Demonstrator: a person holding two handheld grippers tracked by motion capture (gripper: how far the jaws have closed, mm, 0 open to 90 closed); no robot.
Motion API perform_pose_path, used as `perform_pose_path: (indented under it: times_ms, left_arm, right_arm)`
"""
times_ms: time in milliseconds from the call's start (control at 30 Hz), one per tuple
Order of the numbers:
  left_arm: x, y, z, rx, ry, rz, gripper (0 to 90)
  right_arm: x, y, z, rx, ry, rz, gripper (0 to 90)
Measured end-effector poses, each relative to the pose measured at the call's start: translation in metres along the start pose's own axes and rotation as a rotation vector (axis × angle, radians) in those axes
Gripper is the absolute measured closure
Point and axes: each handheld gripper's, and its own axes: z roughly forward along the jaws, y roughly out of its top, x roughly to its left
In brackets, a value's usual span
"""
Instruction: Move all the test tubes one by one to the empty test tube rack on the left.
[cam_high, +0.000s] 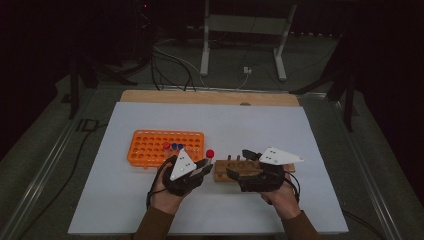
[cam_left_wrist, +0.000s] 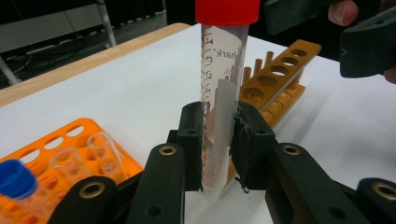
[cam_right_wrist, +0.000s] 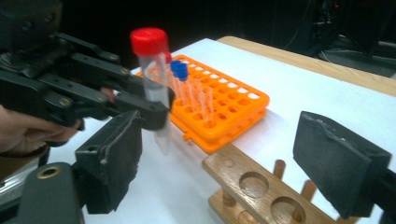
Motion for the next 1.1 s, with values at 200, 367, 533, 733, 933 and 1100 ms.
perform_pose_path:
  times_ms: [200, 367, 533, 733, 933, 1100]
  left_arm:
    - [0.014, -0.001, -0.010, -0.017, 0.028, -0.032, 75.3]
    - [0.024, -0.002, -0.018, -0.029, 0.052, -0.051, 75.3]
    - [0.033, -0.003, -0.025, -0.041, 0.078, -0.071, 75.2]
    - [0.043, -0.005, -0.034, -0.053, 0.098, -0.088, 75.2]
    - [0.052, -0.005, -0.044, -0.075, 0.120, -0.108, 75.2]
    - [0.060, -0.008, -0.051, -0.092, 0.150, -0.132, 75.2]
  right_arm:
    - [-0.006, -0.002, -0.003, 0.001, -0.033, 0.014, 10.2]
    - [-0.010, -0.003, -0.005, 0.000, -0.066, 0.025, 2.3]
    - [-0.014, -0.006, -0.006, 0.003, -0.088, 0.037, 0.5]
    - [-0.017, -0.006, -0.008, -0.001, -0.096, 0.052, 0.0]
    - [-0.019, -0.007, -0.010, -0.005, -0.104, 0.056, 0.0]
    - [-0.020, -0.007, -0.011, -0.008, -0.106, 0.058, 0.0]
